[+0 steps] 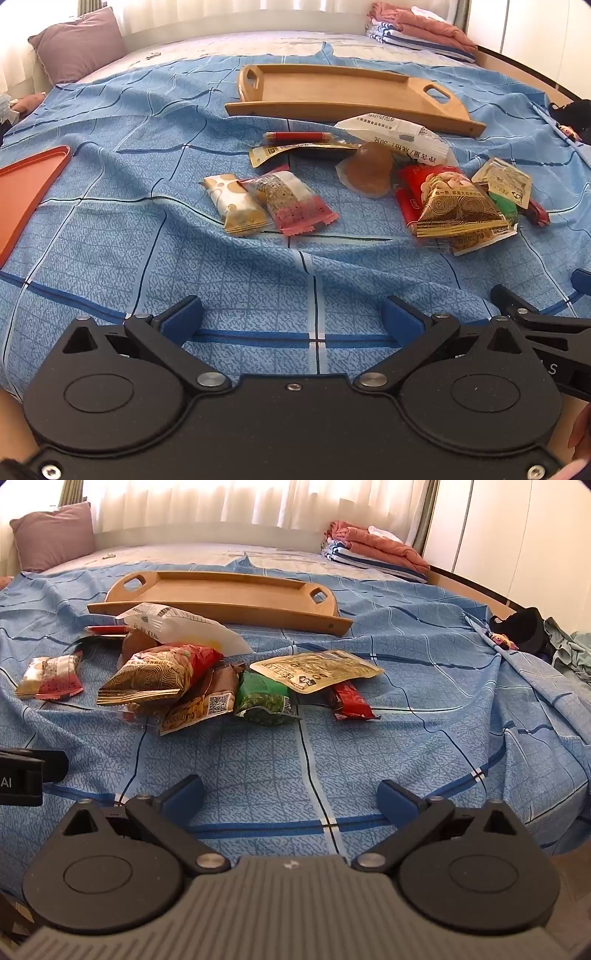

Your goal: Organize snacks

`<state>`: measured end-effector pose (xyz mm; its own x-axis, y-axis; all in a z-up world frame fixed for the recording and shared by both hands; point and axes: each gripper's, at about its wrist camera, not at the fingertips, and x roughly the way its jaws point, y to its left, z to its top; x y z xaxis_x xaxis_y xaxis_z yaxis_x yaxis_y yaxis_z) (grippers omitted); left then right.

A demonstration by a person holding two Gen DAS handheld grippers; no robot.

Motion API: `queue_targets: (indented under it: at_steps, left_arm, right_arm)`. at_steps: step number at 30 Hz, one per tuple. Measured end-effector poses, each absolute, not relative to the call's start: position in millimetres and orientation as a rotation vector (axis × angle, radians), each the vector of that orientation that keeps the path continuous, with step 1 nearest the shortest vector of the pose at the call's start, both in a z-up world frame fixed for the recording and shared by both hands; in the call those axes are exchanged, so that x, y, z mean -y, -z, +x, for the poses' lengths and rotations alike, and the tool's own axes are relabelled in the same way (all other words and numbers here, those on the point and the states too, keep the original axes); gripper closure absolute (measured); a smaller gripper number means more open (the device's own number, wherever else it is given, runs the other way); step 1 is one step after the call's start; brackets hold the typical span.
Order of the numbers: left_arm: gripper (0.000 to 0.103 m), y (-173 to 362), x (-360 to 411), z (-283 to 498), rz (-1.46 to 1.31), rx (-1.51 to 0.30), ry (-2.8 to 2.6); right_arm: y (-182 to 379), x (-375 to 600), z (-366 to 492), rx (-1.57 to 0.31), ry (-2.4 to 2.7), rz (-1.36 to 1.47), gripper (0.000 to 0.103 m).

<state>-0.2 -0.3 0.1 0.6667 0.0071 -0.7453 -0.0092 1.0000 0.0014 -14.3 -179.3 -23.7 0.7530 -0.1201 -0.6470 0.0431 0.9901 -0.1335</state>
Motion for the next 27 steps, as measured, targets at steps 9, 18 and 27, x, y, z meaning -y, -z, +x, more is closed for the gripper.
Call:
queue_targets:
  at_steps: [9, 18, 27]
  left_arm:
    - [0.000, -0.3, 0.4, -0.2, 0.001, -0.844, -0.011]
    - [0.000, -0.2, 0.6, -0.1, 0.003, -0.846, -0.012]
    - [0.000, -0.3, 0.5, 0.3, 0.002, -0.847, -0.012]
  right_arm:
    - [24.6, 178.0, -10.8, -0.713, 0.091, -0.106, 0.000]
    - [24.5, 178.5, -12.6, -0.715, 0.092, -0.106, 0.000]
    - [23.3, 180.1, -11.8, -0.723, 0.093, -0.101, 0.000]
